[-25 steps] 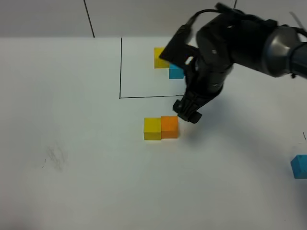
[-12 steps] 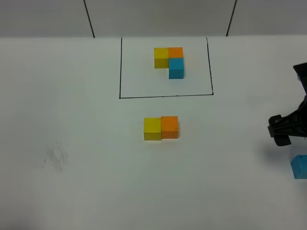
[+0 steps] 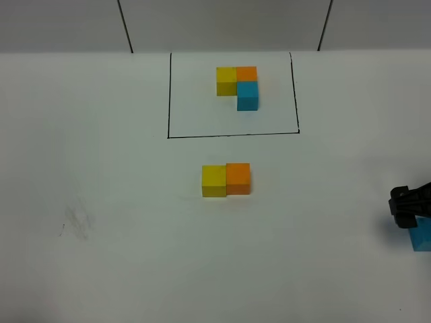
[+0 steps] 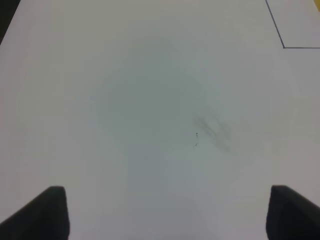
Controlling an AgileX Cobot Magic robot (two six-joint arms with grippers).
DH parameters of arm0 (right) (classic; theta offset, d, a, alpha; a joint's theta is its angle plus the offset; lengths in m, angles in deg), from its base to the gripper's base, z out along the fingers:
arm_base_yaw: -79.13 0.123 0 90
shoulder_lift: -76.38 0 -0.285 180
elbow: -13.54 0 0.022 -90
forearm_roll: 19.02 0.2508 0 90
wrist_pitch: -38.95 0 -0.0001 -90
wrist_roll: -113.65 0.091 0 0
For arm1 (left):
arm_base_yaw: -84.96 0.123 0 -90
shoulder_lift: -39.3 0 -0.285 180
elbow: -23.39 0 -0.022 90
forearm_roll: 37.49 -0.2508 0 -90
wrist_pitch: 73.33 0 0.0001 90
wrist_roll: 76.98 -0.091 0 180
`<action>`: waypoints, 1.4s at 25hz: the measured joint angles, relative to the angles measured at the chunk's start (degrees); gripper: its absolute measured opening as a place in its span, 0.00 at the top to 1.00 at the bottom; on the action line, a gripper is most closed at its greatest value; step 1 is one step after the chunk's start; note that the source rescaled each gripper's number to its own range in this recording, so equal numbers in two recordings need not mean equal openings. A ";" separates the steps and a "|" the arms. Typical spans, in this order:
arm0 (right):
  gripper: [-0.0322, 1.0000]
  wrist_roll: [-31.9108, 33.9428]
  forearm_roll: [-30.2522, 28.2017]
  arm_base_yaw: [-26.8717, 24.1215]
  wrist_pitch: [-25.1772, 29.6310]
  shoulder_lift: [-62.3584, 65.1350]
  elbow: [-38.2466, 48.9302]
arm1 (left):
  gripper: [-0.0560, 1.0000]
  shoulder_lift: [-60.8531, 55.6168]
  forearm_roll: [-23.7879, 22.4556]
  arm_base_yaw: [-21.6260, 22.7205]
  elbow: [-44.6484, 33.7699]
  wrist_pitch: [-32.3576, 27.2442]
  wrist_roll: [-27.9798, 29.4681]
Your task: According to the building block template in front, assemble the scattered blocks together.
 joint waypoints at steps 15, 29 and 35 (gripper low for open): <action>0.14 0.23 0.96 -4.46 -5.75 -9.33 1.28 | 0.29 0.00 0.00 0.00 0.00 0.00 0.00; 0.75 -0.26 2.67 -0.93 -5.48 -5.98 1.51 | 0.29 0.00 0.00 0.00 0.00 0.00 0.00; 0.75 4.18 5.53 9.84 -6.88 2.38 1.53 | 0.29 0.00 0.00 0.00 0.00 0.00 0.00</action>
